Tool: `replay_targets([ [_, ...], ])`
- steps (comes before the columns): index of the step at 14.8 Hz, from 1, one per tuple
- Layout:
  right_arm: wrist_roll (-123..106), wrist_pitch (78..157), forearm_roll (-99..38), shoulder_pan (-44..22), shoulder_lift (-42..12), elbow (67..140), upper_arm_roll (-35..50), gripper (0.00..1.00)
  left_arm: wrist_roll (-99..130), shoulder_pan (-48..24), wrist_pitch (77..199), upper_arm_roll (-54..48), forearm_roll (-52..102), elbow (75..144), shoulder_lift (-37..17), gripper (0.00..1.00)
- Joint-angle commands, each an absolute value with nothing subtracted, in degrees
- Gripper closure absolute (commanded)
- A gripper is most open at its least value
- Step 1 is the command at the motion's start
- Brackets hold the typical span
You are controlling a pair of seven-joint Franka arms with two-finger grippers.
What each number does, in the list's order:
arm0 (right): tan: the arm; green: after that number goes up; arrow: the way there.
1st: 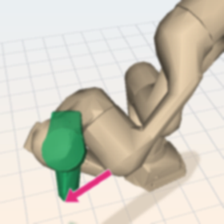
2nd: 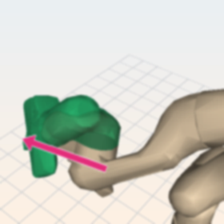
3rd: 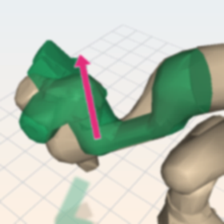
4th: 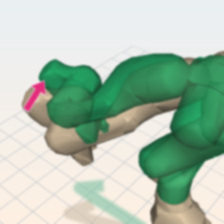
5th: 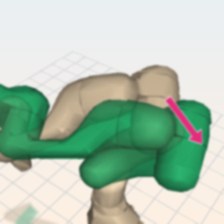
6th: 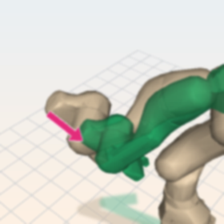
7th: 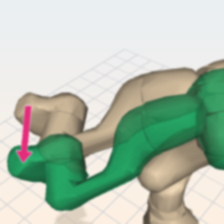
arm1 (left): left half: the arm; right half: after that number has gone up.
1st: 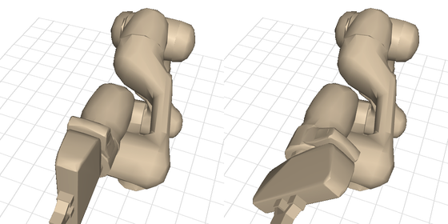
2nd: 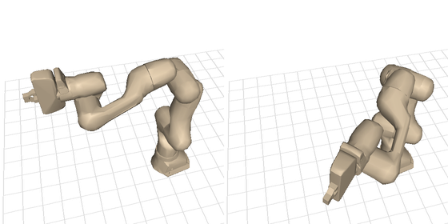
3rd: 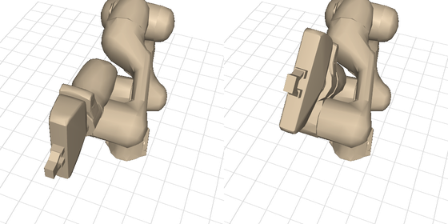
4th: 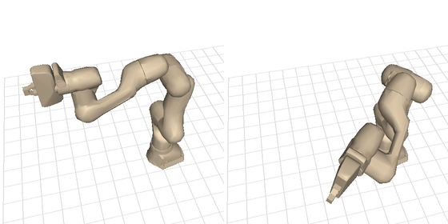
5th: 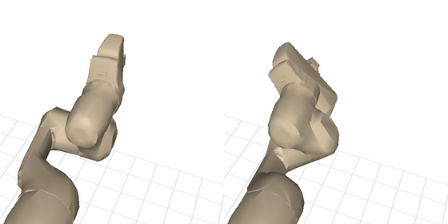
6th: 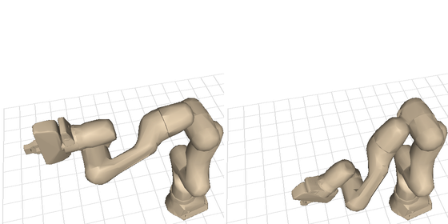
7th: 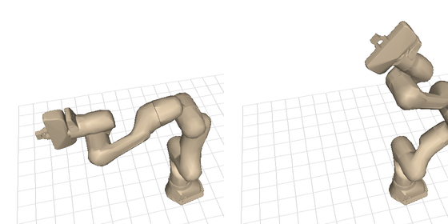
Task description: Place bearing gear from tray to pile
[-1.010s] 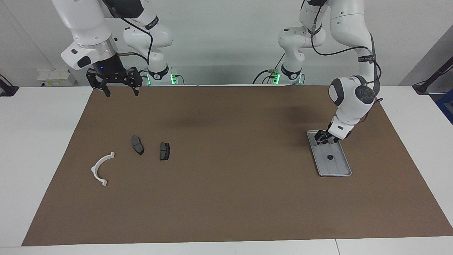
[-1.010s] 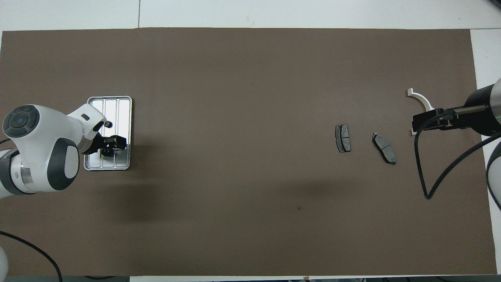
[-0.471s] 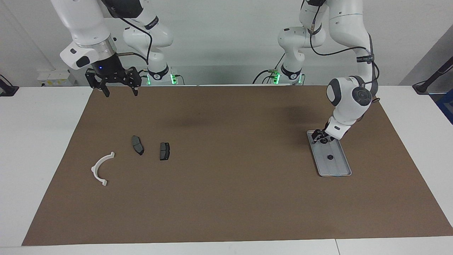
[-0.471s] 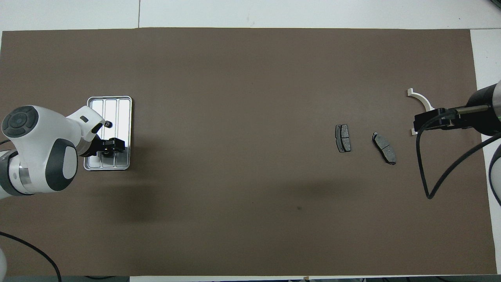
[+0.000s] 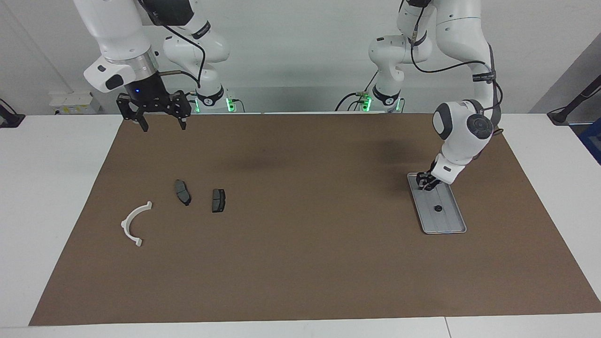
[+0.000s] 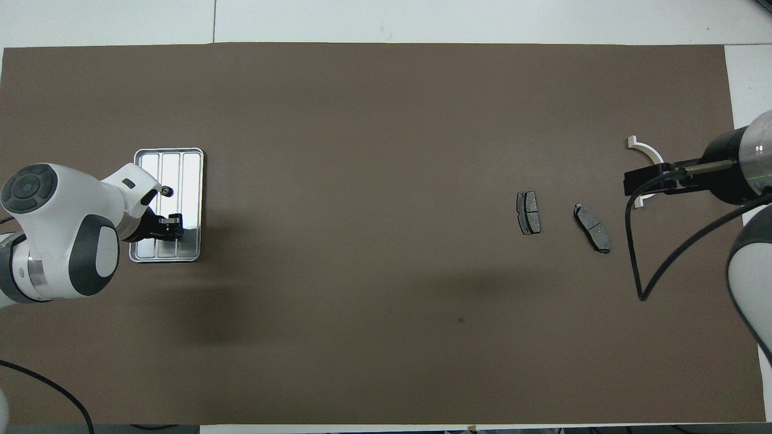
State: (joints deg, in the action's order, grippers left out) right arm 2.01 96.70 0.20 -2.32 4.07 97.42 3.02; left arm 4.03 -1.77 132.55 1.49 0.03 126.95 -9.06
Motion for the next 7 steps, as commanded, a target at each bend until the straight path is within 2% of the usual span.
replay_targets([
  [1,2.1,103.5,-1.3,-3.9,6.0,105.3,3.0,0.0,4.6,-1.5,129.7,1.7,0.4,124.9,-8.7,1.0],
  [5,9.6,113.0,-1.6,-5.9,4.5,112.8,3.0,0.0,8.3,-3.2,116.1,1.6,3.6,109.6,-9.8,1.0],
  [7,10.6,115.1,-1.6,-6.1,2.2,113.6,3.0,0.0,23.7,-10.9,114.2,1.7,3.9,106.1,-10.4,1.0],
])
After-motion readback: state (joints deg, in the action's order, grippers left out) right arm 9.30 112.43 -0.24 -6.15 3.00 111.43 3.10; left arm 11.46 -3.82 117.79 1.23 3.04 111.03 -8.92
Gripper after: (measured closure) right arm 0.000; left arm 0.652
